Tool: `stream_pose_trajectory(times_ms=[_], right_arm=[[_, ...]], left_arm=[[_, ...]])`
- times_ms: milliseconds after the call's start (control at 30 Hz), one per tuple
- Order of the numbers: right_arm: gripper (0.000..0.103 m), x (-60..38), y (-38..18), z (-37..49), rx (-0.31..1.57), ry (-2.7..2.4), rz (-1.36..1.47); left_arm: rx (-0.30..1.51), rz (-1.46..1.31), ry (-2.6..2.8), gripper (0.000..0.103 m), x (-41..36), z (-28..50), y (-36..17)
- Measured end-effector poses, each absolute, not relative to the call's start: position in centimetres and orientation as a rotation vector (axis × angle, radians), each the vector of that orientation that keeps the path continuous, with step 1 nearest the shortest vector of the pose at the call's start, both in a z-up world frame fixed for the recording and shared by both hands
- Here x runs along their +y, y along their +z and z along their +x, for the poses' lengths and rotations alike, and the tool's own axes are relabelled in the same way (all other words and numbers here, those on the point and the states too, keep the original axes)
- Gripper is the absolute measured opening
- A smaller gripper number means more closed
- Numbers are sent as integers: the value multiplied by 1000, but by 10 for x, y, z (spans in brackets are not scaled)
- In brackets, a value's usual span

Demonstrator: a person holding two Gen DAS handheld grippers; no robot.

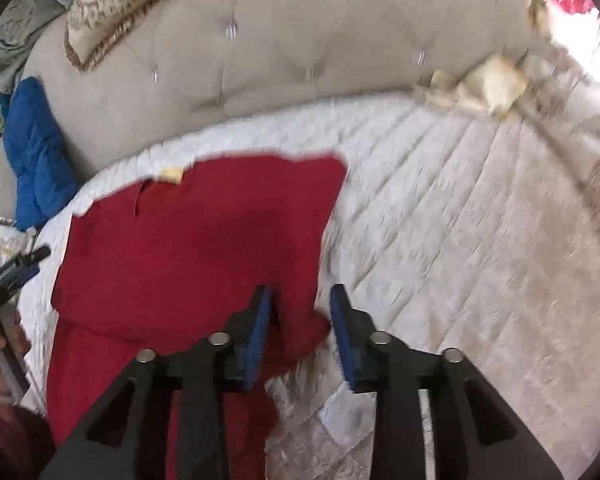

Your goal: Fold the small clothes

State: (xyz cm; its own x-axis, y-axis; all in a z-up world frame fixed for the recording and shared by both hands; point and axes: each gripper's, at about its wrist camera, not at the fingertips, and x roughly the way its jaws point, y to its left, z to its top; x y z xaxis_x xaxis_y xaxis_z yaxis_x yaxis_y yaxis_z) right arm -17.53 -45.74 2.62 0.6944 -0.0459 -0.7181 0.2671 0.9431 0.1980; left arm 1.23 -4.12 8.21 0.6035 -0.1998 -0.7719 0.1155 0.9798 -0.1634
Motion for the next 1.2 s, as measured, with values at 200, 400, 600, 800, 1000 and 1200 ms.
stream_pose_trajectory(times_ms=[200,400,600,800,1000,1200], right_arm=[[14,-363,60,-142,752,187,232],[16,-226,26,-82,839,446,194],[0,-177,1,-43,913,399,150],[0,-218,36,-56,722,359,327],[4,-195,-1,-25,917,435,382],[19,-291,42,-89,787,208,310]], left_arm=[[891,-139,-63,93,-17,20,86],[899,-145,-14,93,2,25,86],[894,-181,-16,93,12,26,91],[865,-194,-19,93,15,24,98],[866,-182,-46,93,7,24,99],[867,-128,-156,93,-23,15,99]])
